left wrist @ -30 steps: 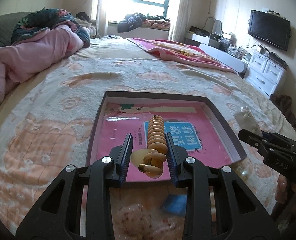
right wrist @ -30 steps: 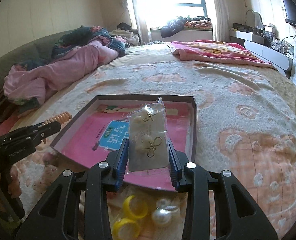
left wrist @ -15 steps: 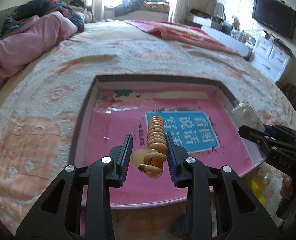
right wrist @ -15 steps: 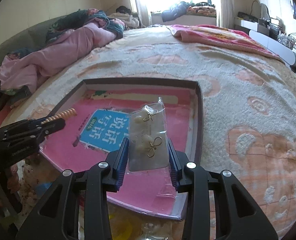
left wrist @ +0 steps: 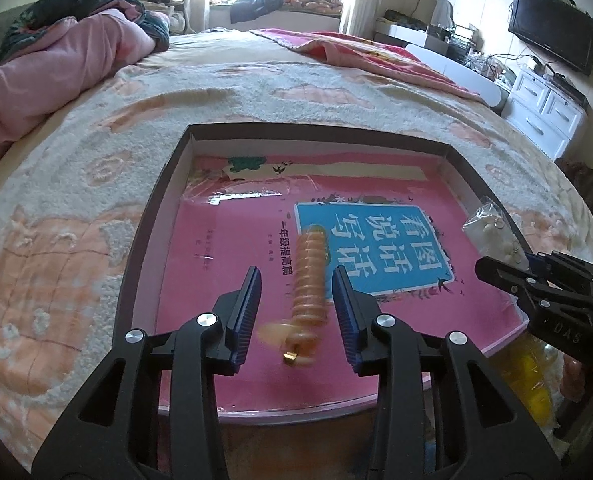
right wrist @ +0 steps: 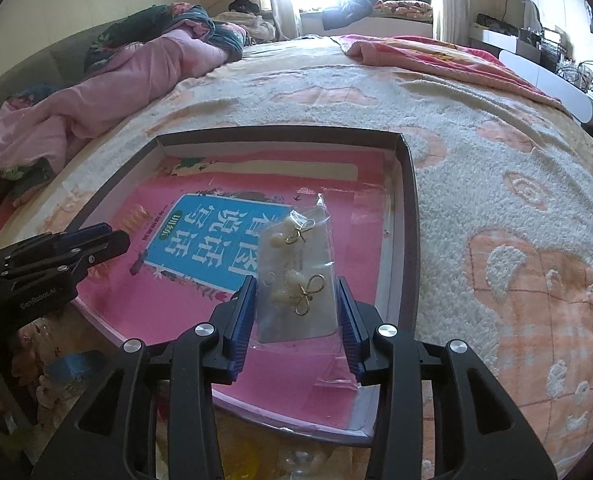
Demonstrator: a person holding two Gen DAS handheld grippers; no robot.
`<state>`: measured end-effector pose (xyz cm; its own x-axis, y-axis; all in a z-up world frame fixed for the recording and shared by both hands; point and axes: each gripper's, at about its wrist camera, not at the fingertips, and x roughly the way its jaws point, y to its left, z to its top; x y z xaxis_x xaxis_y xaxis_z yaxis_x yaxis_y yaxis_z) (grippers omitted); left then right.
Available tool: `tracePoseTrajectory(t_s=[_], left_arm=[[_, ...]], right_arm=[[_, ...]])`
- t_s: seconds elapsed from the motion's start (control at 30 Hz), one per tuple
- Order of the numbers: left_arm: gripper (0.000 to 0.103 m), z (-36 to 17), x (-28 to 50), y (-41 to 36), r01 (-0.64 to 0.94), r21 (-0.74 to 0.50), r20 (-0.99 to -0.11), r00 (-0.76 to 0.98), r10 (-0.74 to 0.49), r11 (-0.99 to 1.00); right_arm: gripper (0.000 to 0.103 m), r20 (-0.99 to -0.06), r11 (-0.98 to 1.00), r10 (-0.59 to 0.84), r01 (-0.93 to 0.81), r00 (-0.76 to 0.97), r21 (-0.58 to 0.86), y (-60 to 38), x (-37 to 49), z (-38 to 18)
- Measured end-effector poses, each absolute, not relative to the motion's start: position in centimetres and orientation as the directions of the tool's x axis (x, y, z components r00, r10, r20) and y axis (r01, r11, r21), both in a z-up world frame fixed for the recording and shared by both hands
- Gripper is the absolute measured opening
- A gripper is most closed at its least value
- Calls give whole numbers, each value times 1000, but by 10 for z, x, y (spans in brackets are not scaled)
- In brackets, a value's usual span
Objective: Organize jewelry
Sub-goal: 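Carry both items over the tray and open both tools to drop them, then withdraw both tools from the tray toward the remaining items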
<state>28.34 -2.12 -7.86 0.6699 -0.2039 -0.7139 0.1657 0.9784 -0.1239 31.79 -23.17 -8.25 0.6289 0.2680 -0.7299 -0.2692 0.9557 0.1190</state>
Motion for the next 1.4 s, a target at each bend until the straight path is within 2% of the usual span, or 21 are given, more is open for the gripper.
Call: tracePoseTrajectory(t_s=[0.13,0.23,0.43,0.73,0.9,0.97,1.17,1.4], left_arm=[[31,-76,281,-18,160,-138,-702,680,-210,977],[37,-72,278,-16,152,-148,-694,688,-212,977],[46,-61,268,-12,144,-170,-660,718,-221,975],[65,-42,249,-10,134,-194,-606,762,-226,972],[77,-34,240,-9,131,-201,-587,777,-226,971],[79,-31,237,-8,131,-210,-580,781,-231,969],[92,-22,225,-6,137,-218,-535,811,-235,966],[92,-11,209,-6,153,-212,-487,840,-240,965]], right_arm=[[40,-727,956,265,-271,634,112,-230,316,-83],[42,-723,955,269,-273,636,115,-231,316,-82],[51,-705,956,275,-267,654,125,-234,312,-77],[71,-656,955,281,-269,701,122,-234,299,-65],[87,-612,956,281,-273,739,110,-233,287,-54],[90,-592,957,278,-274,757,100,-232,282,-50],[93,-537,956,277,-287,797,66,-228,267,-38],[94,-492,953,283,-298,824,50,-228,250,-27]])
